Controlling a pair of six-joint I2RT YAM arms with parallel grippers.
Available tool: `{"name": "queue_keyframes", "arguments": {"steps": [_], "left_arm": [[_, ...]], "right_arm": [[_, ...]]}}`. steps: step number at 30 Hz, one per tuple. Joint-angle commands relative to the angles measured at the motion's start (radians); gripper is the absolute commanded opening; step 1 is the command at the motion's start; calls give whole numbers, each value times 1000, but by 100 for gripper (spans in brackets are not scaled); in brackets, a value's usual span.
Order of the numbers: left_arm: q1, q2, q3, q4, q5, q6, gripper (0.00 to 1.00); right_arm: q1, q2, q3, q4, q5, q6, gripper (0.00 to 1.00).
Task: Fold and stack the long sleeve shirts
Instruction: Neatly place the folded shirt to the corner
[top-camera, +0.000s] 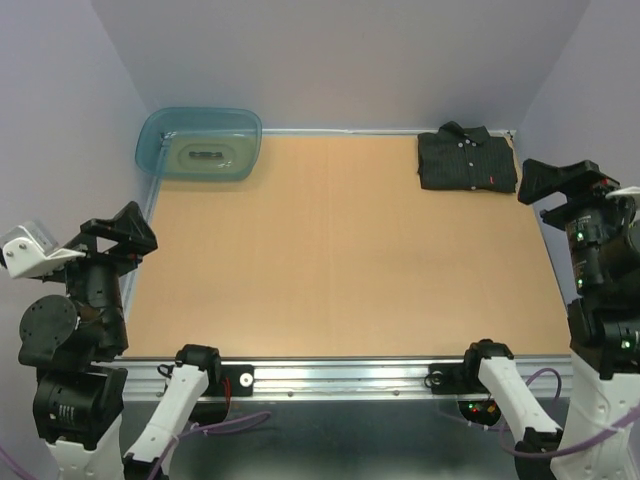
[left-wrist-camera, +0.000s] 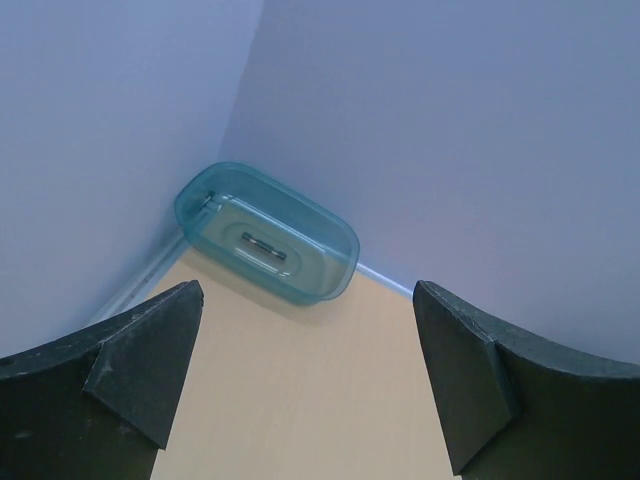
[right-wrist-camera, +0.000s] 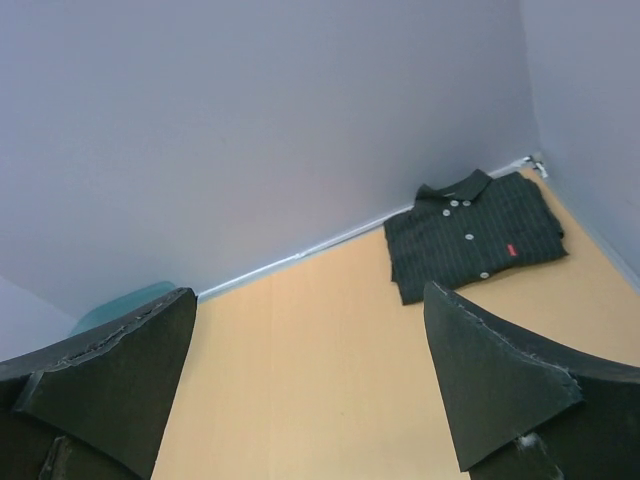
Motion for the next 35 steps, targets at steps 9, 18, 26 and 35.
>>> {"name": "queue_keyframes", "arguments": {"steps": [9,18,26,35], "left_arm": [[-60,-100,-99,-73,-146,43,99],[-74,-118,-202,-4,-153,42,99],[-74,-112,-237,38,-145,28,99],[-74,-92,-248,70,-123,22,99]], "right_arm": [[163,-221,-196,-77,329,-169,100],[169,-291,-335,12,335,-215,100],[180,-294,-382,55,335,-232,100],[192,-294,-388,67,338,-263,100]]}}
